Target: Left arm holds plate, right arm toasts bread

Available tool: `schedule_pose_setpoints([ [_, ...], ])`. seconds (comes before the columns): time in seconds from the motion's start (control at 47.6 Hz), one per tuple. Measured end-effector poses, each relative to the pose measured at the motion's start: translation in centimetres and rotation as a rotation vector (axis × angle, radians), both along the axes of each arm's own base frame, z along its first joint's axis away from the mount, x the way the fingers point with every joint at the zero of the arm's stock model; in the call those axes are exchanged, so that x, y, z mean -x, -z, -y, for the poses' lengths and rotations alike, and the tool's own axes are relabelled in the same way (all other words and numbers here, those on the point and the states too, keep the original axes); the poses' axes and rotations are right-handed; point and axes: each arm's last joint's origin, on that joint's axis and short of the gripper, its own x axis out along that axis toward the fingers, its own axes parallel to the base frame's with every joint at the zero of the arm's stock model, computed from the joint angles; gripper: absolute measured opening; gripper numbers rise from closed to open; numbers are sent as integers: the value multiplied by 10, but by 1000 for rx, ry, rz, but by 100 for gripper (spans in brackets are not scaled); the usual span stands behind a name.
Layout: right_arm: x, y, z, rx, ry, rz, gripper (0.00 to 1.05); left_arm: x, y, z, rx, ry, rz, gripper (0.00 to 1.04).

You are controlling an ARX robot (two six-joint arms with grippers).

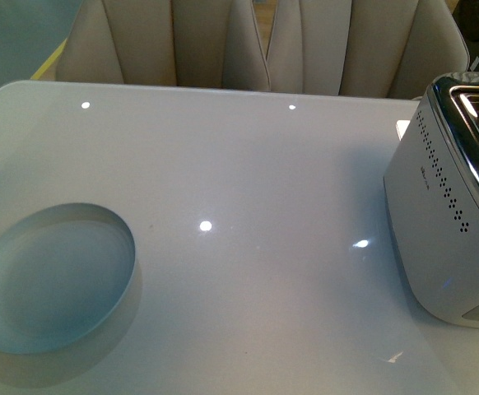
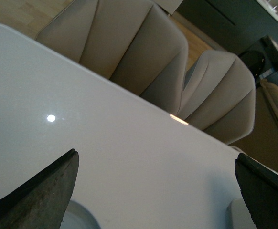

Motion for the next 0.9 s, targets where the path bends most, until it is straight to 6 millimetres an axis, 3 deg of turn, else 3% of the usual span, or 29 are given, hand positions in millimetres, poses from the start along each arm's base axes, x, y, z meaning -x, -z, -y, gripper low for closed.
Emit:
schedule_pose_setpoints([
  [0.126, 0, 0, 0, 0, 0, 0, 96, 5, -15, 18, -3, -60, 60, 96],
  [0.252, 0, 0, 0, 0, 0, 0, 96, 28, -22, 27, -275, -151, 318, 75],
  [0.378, 0, 0, 0, 0, 0, 1, 96, 49, -17, 24, -439, -142, 364, 55],
  [0.694, 0, 0, 0, 0, 0, 1, 96, 89, 4, 9, -521, -131, 358, 3],
  [0.904, 0, 0, 0, 0, 0, 1, 96, 112, 13, 9, -528, -124, 352, 3],
])
